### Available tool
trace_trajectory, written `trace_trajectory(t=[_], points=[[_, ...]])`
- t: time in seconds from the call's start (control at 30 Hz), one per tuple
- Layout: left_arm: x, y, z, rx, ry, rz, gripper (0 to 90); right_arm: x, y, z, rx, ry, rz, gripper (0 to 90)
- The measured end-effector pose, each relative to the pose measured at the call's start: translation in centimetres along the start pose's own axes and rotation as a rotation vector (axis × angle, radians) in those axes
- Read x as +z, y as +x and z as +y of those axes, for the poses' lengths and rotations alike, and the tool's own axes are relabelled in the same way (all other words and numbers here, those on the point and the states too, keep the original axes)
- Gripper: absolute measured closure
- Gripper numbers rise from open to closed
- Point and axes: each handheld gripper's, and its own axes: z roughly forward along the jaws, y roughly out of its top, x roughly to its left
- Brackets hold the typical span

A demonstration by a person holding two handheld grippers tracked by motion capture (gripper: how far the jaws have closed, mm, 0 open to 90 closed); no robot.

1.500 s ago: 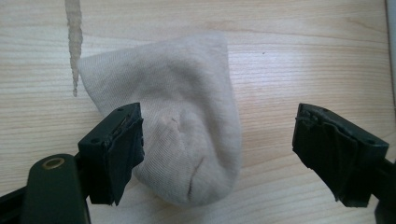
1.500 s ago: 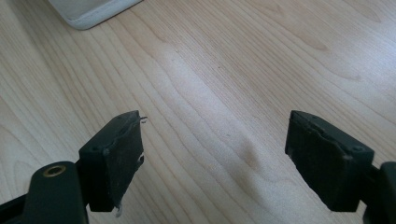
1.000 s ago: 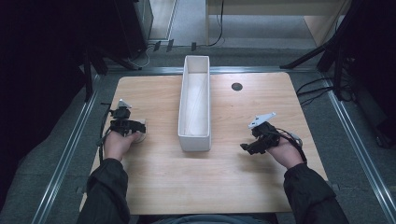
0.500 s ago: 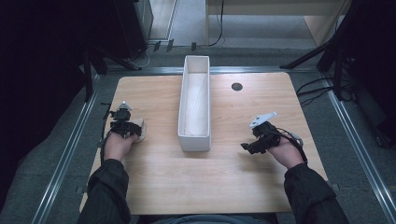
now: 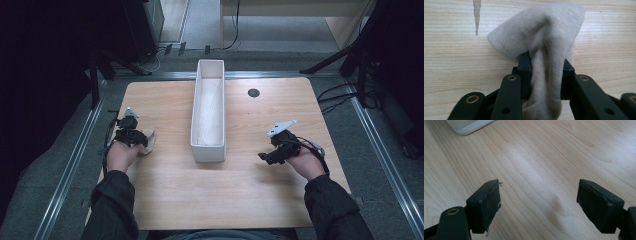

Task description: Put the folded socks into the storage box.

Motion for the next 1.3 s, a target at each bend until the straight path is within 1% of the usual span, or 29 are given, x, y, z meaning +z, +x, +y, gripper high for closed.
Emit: trace_trajectory(t=[0.07, 0.13, 0.17, 0.2, 0.27, 0.3, 0.33, 0.37, 0.43, 0.47, 0.53, 0.57, 0.63, 0.73, 0.77, 0.8, 0.87, 0.9, 0.93, 1.0, 1.13, 1.2, 1.23, 1.3], points=[[-0.2, 0.1, -0.1, -0.01, 0.003, -0.016, 70.6, 0.0, 0.0, 0.0, 0.001, -0.001, 0.0, 19.3], [-0.3, 0.1, -0.1, -0.009, 0.011, -0.024, 70.7, 0.1, 0.0, 0.1, 0.003, 0.0, -0.001, 19.3], [-0.5, 0.0, -0.1, -0.011, 0.019, -0.042, 70.8, 0.1, 0.0, 0.1, 0.0, -0.001, 0.002, 19.3], [-0.7, -0.1, 0.0, -0.002, 0.028, -0.043, 70.9, 0.1, 0.1, 0.2, 0.0, -0.004, 0.003, 19.3], [-0.8, -0.3, 0.1, -0.003, 0.032, -0.044, 71.0, 0.1, 0.0, 0.2, -0.004, -0.004, 0.003, 19.3], [-1.4, -0.6, 0.3, 0.005, 0.05, -0.059, 71.0, 0.1, 0.1, 0.2, -0.002, -0.004, 0.001, 19.3], [-1.7, -0.9, 0.5, 0.008, 0.055, -0.066, 71.0, 0.0, 0.1, 0.2, -0.004, -0.005, 0.003, 19.3], [-1.7, -0.9, 0.5, 0.008, 0.055, -0.066, 71.0, 0.0, 0.0, 0.2, -0.004, -0.007, 0.003, 19.3], [-2.3, -1.4, 0.8, 0.012, 0.06, -0.077, 71.0, 0.0, 0.0, 0.2, -0.004, -0.01, 0.004, 19.3], [-2.8, -1.9, 1.2, 0.019, 0.074, -0.081, 70.9, 0.0, 0.0, 0.2, -0.006, -0.012, 0.004, 19.3], [-3.2, -2.5, 1.6, 0.023, 0.081, -0.083, 70.8, 0.0, 0.0, 0.1, -0.008, -0.011, 0.005, 19.3], [-3.2, -2.5, 1.6, 0.023, 0.081, -0.083, 70.8, 0.0, 0.0, 0.1, -0.008, -0.011, 0.007, 19.3], [-3.6, -3.1, 1.9, 0.033, 0.08, -0.078, 70.8, -0.1, 0.0, 0.1, -0.011, -0.012, 0.005, 19.3], [-4.2, -3.9, 2.3, 0.045, 0.085, -0.091, 70.8, -0.1, 0.0, 0.0, -0.005, -0.015, 0.004, 19.3], [-4.7, -4.5, 2.5, 0.059, 0.088, -0.089, 70.8, -0.1, 0.0, 0.0, -0.003, -0.014, 0.005, 19.3], [-5.0, -4.7, 2.7, 0.071, 0.091, -0.093, 70.8, -0.1, -0.1, 0.0, -0.002, -0.013, 0.004, 19.3], [-5.2, -5.0, 2.8, 0.072, 0.086, -0.099, 70.8, -0.1, -0.1, 0.0, -0.001, -0.013, 0.004, 19.3], [-5.5, -5.2, 2.9, 0.07, 0.086, -0.112, 70.8, -0.1, -0.1, 0.0, 0.001, -0.012, 0.004, 19.3], [-6.0, -5.5, 3.2, 0.066, 0.093, -0.139, 70.6, -0.1, 0.0, 0.0, 0.0, -0.014, 0.004, 19.3], [-6.4, -5.8, 3.5, 0.072, 0.087, -0.134, 70.6, -0.1, -0.1, 0.0, -0.002, -0.014, 0.003, 19.3], [-7.1, -6.5, 3.8, 0.085, 0.086, -0.147, 70.6, -0.1, -0.1, 0.0, -0.001, -0.016, 0.004, 19.3], [-7.7, -7.2, 4.0, 0.101, 0.082, -0.147, 70.5, -0.1, -0.1, 0.0, -0.002, -0.013, 0.007, 19.3], [-7.9, -7.4, 4.1, 0.112, 0.087, -0.146, 70.5, -0.1, -0.1, 0.0, 0.0, -0.014, 0.004, 19.3], [-8.0, -7.6, 4.1, 0.112, 0.085, -0.147, 70.5, -0.1, -0.1, 0.0, 0.004, -0.012, 0.005, 19.3]])
